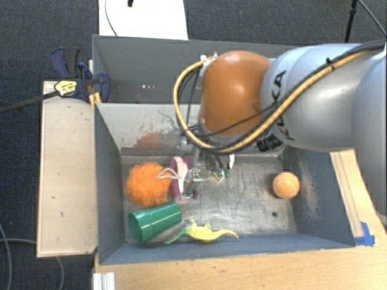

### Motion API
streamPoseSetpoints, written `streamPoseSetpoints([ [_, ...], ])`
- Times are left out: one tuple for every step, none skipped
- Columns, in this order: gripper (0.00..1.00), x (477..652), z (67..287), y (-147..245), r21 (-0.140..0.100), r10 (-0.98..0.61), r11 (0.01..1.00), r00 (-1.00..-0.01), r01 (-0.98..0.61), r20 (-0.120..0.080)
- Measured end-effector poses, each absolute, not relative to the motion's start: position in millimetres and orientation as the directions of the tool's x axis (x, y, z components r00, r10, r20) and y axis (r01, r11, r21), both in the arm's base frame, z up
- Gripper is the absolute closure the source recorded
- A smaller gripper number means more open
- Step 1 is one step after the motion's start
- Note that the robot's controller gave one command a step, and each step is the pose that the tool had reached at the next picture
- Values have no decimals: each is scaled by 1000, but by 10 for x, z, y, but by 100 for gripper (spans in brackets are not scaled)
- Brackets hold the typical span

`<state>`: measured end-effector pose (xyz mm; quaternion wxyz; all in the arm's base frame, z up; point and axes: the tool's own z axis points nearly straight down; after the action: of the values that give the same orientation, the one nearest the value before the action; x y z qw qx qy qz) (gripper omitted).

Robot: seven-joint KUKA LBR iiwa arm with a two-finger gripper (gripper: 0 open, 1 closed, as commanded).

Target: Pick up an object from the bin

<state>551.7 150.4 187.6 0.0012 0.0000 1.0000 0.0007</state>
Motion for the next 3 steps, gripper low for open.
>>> streamPoseSetpoints([
  [0, 5154, 1285, 1940, 0, -145, 989, -989, -145, -5],
  [0, 5140, 1206, 2437, -12, -448, 894, -894, -448, 5],
  [0, 5064, 1154, 2314, -6, -468, 884, -884, -468, -8],
])
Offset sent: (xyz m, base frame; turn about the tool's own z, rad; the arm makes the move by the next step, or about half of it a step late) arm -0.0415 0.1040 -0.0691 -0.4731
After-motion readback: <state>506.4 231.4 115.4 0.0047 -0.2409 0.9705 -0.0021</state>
